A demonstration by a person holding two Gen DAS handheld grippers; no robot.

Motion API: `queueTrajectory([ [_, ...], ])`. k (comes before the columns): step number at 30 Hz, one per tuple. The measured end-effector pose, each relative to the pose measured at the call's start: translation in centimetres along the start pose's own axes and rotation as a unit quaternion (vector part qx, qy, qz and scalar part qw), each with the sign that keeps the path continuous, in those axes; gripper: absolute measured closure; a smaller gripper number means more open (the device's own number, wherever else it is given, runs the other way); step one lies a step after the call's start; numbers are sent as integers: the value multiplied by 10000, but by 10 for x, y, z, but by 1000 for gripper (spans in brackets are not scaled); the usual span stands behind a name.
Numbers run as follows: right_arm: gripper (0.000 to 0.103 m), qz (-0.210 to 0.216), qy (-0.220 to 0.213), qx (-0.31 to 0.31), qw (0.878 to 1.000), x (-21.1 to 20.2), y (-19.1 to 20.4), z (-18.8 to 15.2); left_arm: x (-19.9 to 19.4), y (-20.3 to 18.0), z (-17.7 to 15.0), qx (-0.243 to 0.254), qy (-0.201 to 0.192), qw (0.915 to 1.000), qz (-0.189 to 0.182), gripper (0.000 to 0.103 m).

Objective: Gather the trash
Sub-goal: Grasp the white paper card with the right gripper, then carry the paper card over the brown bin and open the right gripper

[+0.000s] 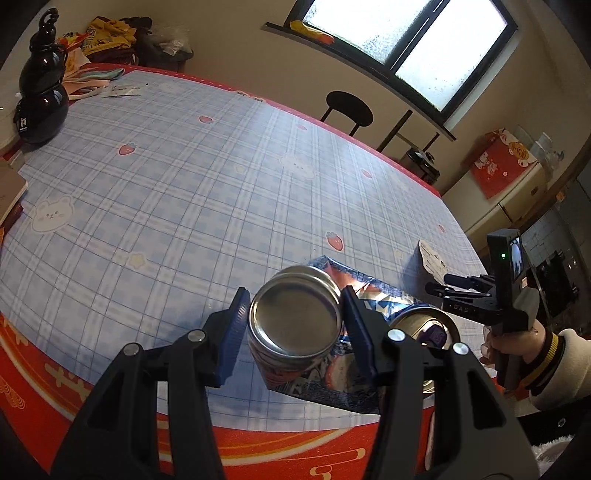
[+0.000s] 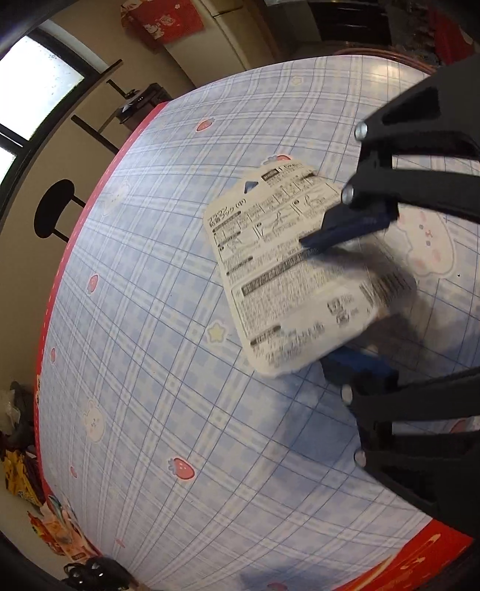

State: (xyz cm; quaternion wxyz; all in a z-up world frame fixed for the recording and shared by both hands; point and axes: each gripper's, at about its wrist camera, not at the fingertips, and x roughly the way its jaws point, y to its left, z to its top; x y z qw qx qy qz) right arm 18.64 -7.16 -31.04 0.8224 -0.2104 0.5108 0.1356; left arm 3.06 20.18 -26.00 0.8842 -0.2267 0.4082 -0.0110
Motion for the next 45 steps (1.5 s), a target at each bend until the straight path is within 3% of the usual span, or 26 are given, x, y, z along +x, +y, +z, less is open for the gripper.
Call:
queueTrajectory([
  [6,85,268,-670,479,9962,-55,-32,1,0,-32,14,124,-191,9996,-142,51],
  [9,91,439,-1024,903,9897,-85,-60,-5,-1,-51,24,247,-288,9990,-251,51],
  [15,97,751,-1559,1617,9716,-131,-115,-27,-4,-93,40,498,-471,9968,-422,51],
  [25,97,850,-2043,1979,9549,-173,-184,-71,-5,-167,46,716,-656,9936,-571,51],
  [34,97,551,-2270,2315,9444,-194,-275,-111,10,-247,40,830,-680,9919,-677,51],
  [45,97,-409,-2076,3093,9271,-186,-423,-196,42,-346,25,1147,-570,9887,-785,51],
])
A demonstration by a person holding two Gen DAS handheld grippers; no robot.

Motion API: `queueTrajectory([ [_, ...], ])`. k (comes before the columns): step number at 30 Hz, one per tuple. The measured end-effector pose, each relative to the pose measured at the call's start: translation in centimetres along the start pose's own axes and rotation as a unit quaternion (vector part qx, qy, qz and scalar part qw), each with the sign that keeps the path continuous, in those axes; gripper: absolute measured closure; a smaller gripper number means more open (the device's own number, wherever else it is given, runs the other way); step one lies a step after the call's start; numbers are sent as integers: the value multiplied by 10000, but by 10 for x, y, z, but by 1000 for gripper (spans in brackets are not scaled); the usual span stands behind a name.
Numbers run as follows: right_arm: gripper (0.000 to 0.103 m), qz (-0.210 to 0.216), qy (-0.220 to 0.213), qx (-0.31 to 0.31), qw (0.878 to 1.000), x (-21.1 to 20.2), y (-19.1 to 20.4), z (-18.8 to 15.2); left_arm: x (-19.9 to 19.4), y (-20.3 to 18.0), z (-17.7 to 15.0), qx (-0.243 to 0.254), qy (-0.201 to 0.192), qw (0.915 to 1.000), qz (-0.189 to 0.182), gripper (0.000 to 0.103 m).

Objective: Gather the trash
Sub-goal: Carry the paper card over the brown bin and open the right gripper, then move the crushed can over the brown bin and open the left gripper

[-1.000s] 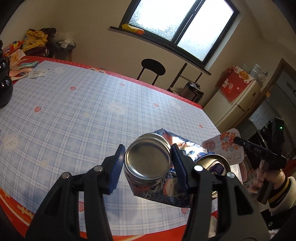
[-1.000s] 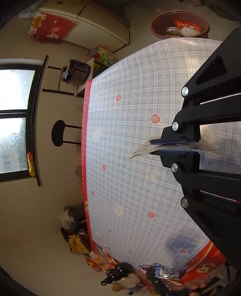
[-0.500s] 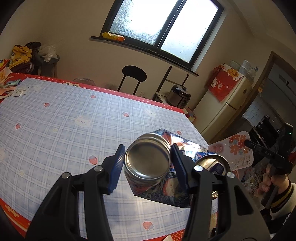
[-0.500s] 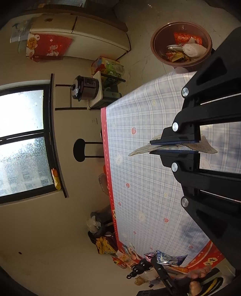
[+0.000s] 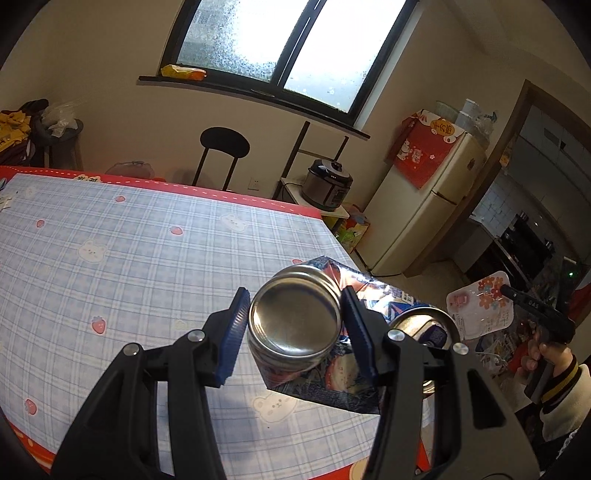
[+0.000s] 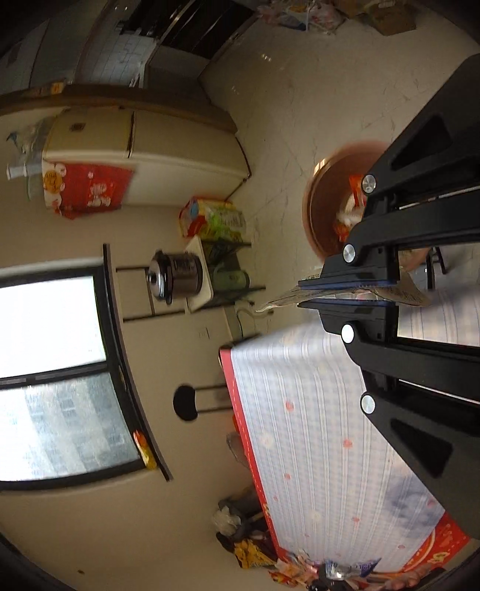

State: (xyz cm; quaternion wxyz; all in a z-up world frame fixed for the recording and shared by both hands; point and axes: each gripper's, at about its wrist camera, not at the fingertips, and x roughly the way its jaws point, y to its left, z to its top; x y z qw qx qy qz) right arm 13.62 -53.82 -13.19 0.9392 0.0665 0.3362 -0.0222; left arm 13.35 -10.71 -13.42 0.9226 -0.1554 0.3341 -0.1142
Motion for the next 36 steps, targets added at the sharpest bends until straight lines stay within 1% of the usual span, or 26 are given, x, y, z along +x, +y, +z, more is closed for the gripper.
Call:
queueTrajectory([
  [3,97,-191,104,85,9997,10,-34,1,8,-16,-2,27,20,10000,-1,51],
  [7,97,-364,139,136,9991,22,-62,6,17,-33,-3,59,32,10000,8,51],
  [13,97,-477,159,93,9987,36,-83,13,24,-47,-6,96,42,9999,32,51],
  [16,91,-563,97,136,9983,36,-92,15,27,-49,-6,126,50,9999,16,51],
  [17,83,-562,41,145,9983,33,-92,15,28,-50,-6,141,52,9999,11,51],
  [18,72,-579,-16,154,9982,30,-93,15,28,-52,-7,152,56,9999,5,51],
  [21,54,-517,-156,200,9983,19,-94,14,31,-55,-5,212,70,9997,-29,51],
  [22,51,-504,-177,207,9984,16,-93,14,32,-58,-4,239,76,9997,-46,51],
  [24,40,-481,-229,244,9983,9,-94,14,35,-64,-3,293,92,9995,-86,51],
  [25,38,-451,-273,271,9982,4,-93,13,37,-66,-2,328,104,9993,-112,51],
  [27,26,-388,-350,307,9982,-5,-94,12,41,-74,0,423,136,9989,-169,51],
  [30,15,-357,-447,318,9979,-18,-94,11,50,-87,2,559,202,9979,-265,51],
  [32,10,-369,-470,326,9977,-26,-94,9,60,-99,4,706,283,9965,-344,51],
  [35,5,-434,-460,353,9974,-34,-98,6,78,-123,5,948,404,9934,-498,51],
  [36,5,-467,-456,374,9972,-38,-101,4,84,-131,5,1025,433,9922,-561,51],
])
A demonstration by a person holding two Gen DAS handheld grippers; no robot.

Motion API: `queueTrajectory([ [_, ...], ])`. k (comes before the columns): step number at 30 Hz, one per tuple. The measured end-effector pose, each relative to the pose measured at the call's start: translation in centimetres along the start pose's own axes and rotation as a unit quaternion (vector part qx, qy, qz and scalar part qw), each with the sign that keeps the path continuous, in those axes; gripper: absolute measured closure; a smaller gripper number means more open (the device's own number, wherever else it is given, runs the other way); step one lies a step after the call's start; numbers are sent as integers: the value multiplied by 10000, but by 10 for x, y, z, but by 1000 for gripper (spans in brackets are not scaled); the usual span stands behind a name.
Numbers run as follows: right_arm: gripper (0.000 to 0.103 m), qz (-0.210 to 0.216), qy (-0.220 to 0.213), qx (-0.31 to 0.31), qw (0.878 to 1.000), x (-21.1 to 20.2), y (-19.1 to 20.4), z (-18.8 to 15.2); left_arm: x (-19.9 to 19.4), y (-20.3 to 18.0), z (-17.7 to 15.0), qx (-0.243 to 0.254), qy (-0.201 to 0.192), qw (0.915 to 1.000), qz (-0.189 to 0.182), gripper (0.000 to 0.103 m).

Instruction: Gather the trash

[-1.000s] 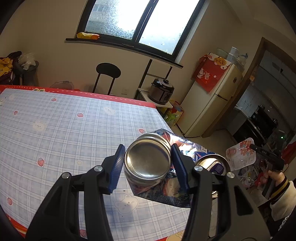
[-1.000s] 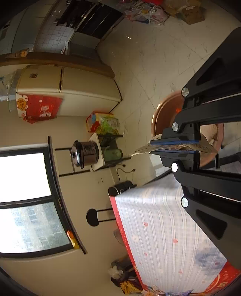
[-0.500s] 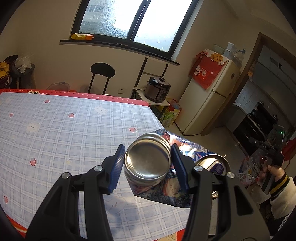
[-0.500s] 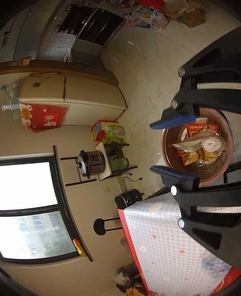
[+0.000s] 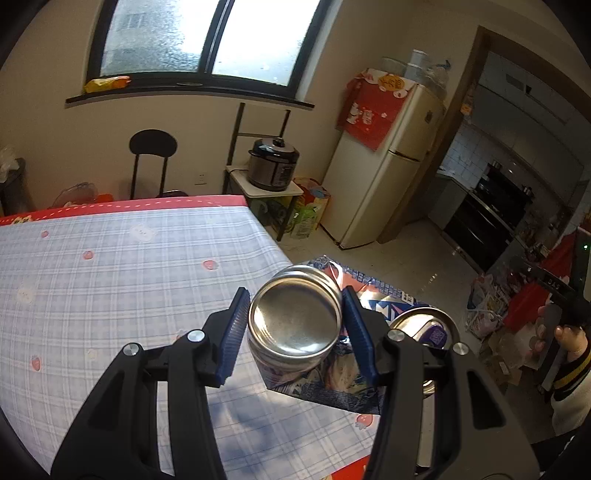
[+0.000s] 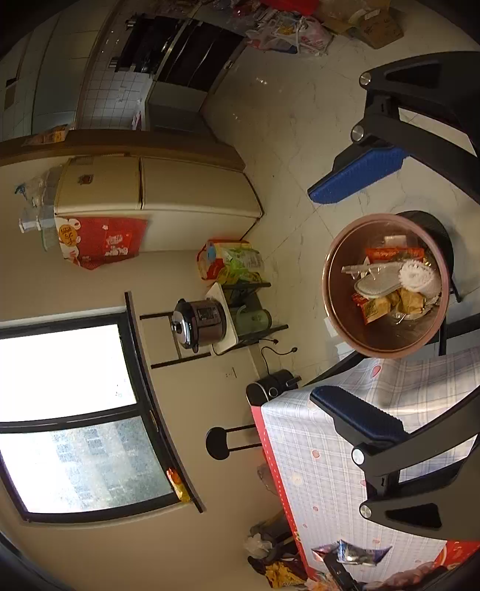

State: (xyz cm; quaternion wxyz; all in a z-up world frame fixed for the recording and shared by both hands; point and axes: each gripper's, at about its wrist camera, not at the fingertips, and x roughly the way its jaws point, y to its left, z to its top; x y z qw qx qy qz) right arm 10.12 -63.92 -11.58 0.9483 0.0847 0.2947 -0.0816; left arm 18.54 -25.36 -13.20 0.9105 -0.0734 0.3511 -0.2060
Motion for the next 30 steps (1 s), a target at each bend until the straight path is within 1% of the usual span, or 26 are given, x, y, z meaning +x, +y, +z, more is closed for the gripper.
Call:
queueTrajectory([
  [3,5,-100,6,89,9999,-10,-12,-2,26,-30,8,316,112,9992,-226,51],
  [9,5,-351,-30,308,9989,-26,-41,-10,93,-105,28,838,333,9935,-696,50],
  [11,5,-447,-20,390,9982,-30,-51,-14,113,-131,37,995,362,9903,-905,40],
  [12,5,-488,-4,446,9978,-31,-55,-16,120,-140,40,1024,335,9897,-939,28],
  [13,5,-519,16,503,9974,-32,-59,-19,126,-149,44,1032,276,9896,-963,22],
  [15,5,-578,32,578,9966,-34,-65,-21,132,-161,50,1004,253,9886,-1096,21],
  [17,5,-620,13,632,9961,-37,-68,-23,131,-167,53,997,247,9886,-1097,20],
  [19,5,-649,-16,686,9955,-41,-70,-26,121,-166,53,989,165,9884,-1142,15],
  [21,5,-675,-27,723,9951,-44,-67,-27,111,-162,53,1004,122,9888,-1095,13],
  [27,5,-725,-13,652,9952,-48,-43,-22,68,-132,58,997,8,9912,-873,6],
  [30,5,-731,4,563,9957,-51,-22,-17,42,-112,59,999,-46,9925,-704,6],
])
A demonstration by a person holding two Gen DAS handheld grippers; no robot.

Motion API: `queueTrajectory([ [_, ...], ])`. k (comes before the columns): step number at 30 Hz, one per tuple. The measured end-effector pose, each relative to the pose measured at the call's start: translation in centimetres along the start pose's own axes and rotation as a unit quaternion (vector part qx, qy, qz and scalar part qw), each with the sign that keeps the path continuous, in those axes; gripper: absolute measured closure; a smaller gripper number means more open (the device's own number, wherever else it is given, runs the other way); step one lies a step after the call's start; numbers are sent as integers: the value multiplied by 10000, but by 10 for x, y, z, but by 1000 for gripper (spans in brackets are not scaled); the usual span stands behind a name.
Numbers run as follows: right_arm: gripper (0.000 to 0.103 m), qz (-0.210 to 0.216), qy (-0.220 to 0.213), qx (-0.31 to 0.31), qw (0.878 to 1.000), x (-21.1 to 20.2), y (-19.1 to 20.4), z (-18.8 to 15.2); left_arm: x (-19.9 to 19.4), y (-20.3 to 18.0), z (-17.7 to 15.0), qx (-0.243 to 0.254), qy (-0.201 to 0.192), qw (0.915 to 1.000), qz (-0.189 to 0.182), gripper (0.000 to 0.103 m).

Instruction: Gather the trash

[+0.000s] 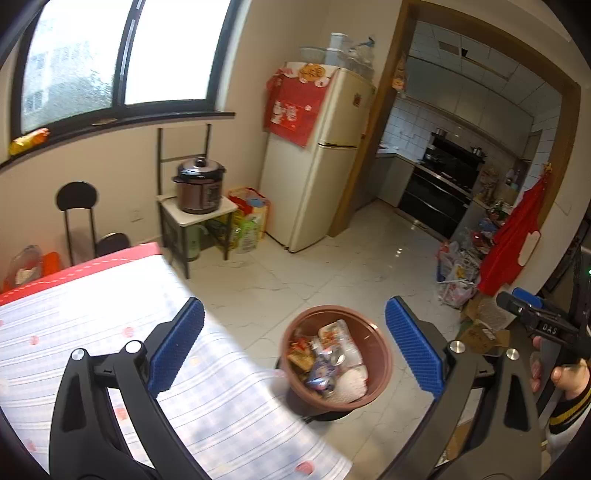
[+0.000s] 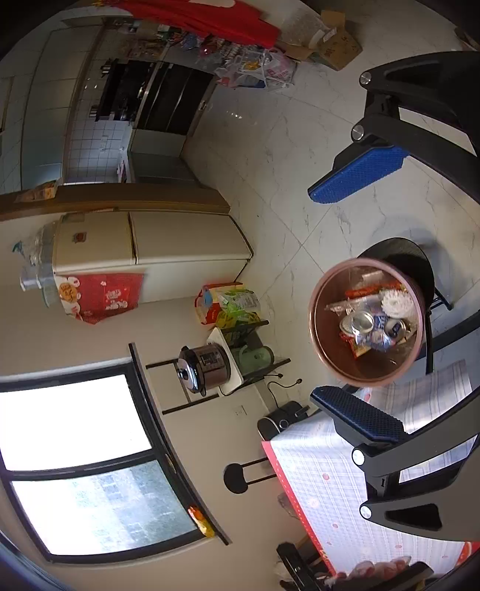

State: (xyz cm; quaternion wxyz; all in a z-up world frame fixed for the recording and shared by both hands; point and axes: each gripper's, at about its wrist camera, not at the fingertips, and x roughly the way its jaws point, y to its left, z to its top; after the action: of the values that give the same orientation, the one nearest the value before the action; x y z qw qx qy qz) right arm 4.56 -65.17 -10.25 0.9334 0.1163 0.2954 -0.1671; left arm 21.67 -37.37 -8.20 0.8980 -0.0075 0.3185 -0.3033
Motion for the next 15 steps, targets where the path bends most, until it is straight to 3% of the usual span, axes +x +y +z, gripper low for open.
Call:
queueTrajectory([
  [15,5,56,-597,-377,9975,-67,107,9,-135,69,-6,97,-470,9957,795,6],
])
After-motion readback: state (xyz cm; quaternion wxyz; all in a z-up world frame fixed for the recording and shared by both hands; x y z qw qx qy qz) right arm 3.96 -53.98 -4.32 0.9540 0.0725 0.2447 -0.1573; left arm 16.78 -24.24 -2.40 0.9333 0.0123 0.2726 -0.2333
